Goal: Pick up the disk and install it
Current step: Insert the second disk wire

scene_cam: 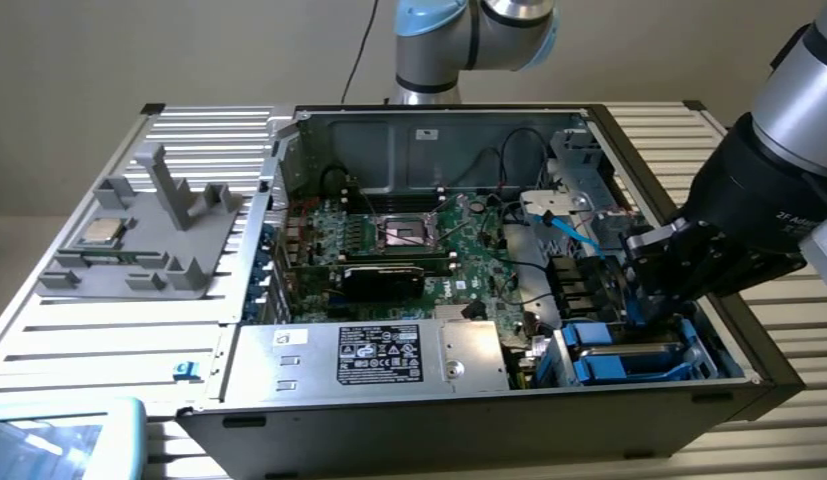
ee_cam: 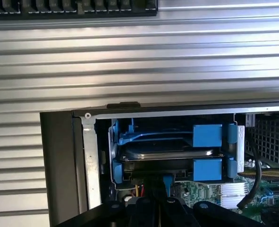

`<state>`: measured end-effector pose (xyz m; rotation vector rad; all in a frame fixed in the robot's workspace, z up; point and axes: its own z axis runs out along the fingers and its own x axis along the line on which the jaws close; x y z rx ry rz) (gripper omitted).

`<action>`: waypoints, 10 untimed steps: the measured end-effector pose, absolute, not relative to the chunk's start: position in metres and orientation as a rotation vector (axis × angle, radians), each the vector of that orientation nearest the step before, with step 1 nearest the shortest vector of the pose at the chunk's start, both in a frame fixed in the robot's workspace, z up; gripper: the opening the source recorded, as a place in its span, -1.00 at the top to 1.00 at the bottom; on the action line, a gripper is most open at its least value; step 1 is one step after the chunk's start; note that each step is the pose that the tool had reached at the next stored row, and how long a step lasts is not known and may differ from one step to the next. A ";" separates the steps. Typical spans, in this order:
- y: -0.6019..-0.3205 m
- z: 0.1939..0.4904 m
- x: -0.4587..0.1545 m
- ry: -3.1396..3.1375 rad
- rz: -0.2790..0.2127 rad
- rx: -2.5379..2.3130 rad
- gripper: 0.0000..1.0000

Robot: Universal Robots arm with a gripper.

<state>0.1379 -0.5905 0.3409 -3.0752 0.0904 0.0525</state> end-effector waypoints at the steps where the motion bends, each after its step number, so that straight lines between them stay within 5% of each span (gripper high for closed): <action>1: -0.591 0.340 0.139 0.090 0.054 -3.075 0.79; 10: -0.591 0.331 0.141 0.091 0.078 -3.078 0.79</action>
